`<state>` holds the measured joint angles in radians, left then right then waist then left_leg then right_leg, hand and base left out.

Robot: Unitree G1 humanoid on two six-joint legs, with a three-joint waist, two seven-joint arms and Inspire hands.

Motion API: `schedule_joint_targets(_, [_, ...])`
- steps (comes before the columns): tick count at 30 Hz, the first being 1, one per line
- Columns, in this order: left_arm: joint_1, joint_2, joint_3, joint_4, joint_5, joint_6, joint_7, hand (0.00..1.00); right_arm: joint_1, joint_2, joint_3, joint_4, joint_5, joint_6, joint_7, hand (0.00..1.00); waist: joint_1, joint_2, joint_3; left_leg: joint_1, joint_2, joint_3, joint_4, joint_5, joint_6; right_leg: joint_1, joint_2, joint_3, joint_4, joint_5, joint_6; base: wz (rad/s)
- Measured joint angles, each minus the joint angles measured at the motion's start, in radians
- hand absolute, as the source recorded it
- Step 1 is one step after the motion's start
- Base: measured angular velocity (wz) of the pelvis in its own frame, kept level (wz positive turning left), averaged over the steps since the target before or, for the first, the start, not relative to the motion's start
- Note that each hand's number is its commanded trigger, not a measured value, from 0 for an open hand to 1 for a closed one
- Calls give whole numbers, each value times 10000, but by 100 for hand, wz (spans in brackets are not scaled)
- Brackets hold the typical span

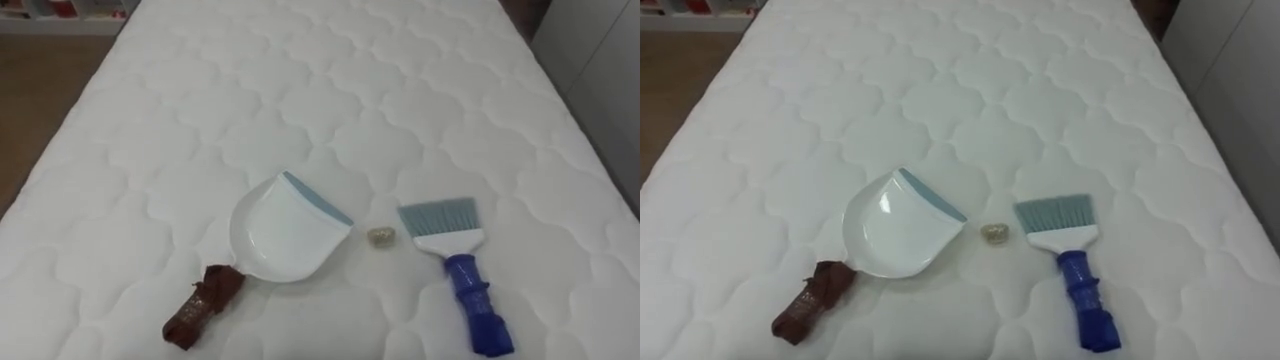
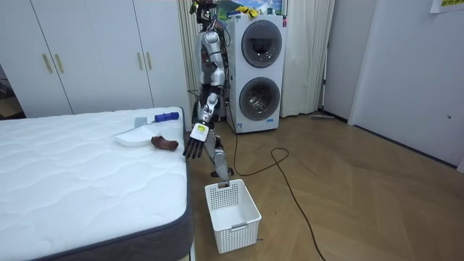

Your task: Clean bed

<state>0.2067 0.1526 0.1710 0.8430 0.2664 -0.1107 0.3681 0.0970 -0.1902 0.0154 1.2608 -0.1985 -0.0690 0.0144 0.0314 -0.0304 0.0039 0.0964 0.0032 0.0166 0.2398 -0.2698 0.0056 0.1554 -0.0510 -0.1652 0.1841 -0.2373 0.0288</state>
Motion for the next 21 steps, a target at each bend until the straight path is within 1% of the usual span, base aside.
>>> schedule_joint_targets(1, [-3, 0, -36, -299, -1, -163, 161, 0, 3, 0, 0, -148, 54, -70, 1, 0, 3, 4, 1, -8, 0, 0, -1, 0, 0, 10, 0, -3, -8, 0, 0, 0])
schedule_joint_targets(2, [-4, 2, -62, -421, -1, -233, 219, 0, 6, 1, 1, -218, 109, -97, 3, 0, 0, 7, 0, -11, 0, 1, -3, 0, 0, 10, 0, -3, -11, 1, 1, 0])
schedule_joint_targets(3, [-3, 1, -116, -706, 1, -309, 305, 0, 4, 9, 1, -262, 198, -214, 15, 0, -20, -11, -19, -9, -6, -1, -8, 0, 0, 29, -2, -10, -29, 2, 2, 0])
schedule_joint_targets(4, [25, 3, -190, -1039, 3, -349, 436, 0, 47, 17, 2, -325, 307, -285, 68, 0, -23, -6, -18, 6, -8, -7, -16, 0, 0, 36, -2, -15, -57, 4, 3, 0])
schedule_joint_targets(5, [50, 3, -208, -1206, 2, -394, 508, 0, 52, 16, 2, -339, 368, -295, 113, 0, -29, -6, -18, 11, -10, -12, -21, 0, 0, 35, -1, -25, -102, 14, 2, 0])
schedule_joint_targets(6, [98, 7, -297, -1534, 0, -474, 690, 0, 65, 14, 2, -378, 449, -299, 137, 0, -39, -28, -40, 9, -15, -17, -23, 0, -1, 36, -1, -35, -171, 27, -5, 0])
schedule_joint_targets(8, [136, 46, -522, -1895, -3, -553, 981, 0, 88, 12, 2, -456, 486, -306, 152, 0, -54, 4, -50, -2, -17, -44, -29, 1, -1, 41, 0, -55, -168, 29, -5, 2])
schedule_joint_targets(10, [121, 65, -734, -2251, 18, -704, 1149, 0, 143, 14, 2, -549, 584, -413, 206, 0, -81, 25, -61, 9, -15, -55, -44, 2, -2, 35, 4, -55, -172, 29, -5, 0])
schedule_joint_targets(12, [110, 90, -897, -2377, 38, -898, 1286, 0, 152, 17, 3, -617, 692, -493, 215, 0, -85, 34, -65, 14, -14, -55, -55, 3, -4, 35, 6, -55, -173, 29, -5, 0])
schedule_joint_targets(16, [72, 188, -1162, -2546, 103, -1128, 1321, 0, 230, 19, 11, -660, 814, -719, 212, 0, -134, 15, -66, 19, -15, -54, -64, 2, -3, 27, 7, -36, -176, 29, -5, 0])
schedule_joint_targets(18, [68, 188, -1166, -2684, 103, -1216, 1337, 0, 233, 27, 12, -659, 857, -737, 217, 0, -160, 1, -60, 17, -15, -54, -65, 2, -3, 16, 6, -34, -183, 29, -4, 0])
schedule_joint_targets(21, [55, 193, -1165, -2734, 101, -1475, 1524, 0, 231, 26, 13, -654, 952, -825, 231, 0, -218, -8, -62, 23, -14, -54, -67, 2, -3, 18, 7, -34, -189, 29, -5, 0])
